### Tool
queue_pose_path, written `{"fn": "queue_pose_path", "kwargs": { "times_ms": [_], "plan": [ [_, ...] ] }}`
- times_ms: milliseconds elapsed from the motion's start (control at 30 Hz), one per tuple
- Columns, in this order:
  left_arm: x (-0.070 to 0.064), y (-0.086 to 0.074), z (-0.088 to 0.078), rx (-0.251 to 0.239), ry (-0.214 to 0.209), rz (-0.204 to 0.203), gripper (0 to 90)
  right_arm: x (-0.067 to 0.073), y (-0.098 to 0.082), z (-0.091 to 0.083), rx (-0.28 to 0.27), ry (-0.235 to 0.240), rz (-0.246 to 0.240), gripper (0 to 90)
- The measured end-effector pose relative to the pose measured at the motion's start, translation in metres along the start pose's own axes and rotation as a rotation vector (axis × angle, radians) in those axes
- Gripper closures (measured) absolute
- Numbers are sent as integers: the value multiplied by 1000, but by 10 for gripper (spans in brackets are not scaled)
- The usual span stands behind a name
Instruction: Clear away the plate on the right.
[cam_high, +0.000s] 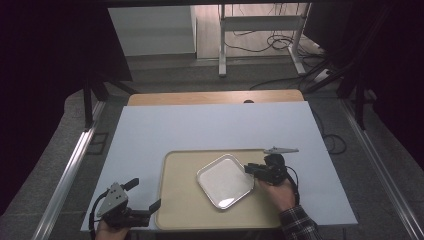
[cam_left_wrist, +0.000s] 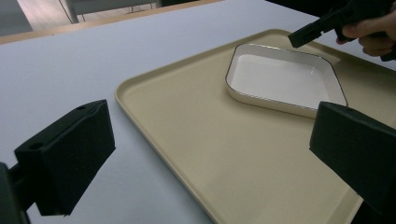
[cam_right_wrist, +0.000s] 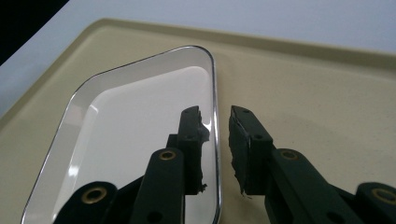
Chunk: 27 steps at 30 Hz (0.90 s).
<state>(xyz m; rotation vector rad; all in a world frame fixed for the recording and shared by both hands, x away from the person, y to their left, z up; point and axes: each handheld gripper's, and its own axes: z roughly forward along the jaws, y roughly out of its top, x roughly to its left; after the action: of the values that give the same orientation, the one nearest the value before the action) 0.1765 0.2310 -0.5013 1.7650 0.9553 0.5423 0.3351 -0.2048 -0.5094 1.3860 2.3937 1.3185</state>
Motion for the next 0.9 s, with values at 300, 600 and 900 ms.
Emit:
{"fn": "queue_pose_path", "kwargs": {
  "times_ms": [300,600,900],
  "plan": [
    [0,0,0,-2,1,-5,0,23,-9,-17,12,78,-103,899],
    [0,0,0,-1,2,-6,0,49,-32,-23,79,138,-178,900],
    [0,0,0,0,2,-2,0,63,-50,-15,163,188,-208,900]
  ]
}}
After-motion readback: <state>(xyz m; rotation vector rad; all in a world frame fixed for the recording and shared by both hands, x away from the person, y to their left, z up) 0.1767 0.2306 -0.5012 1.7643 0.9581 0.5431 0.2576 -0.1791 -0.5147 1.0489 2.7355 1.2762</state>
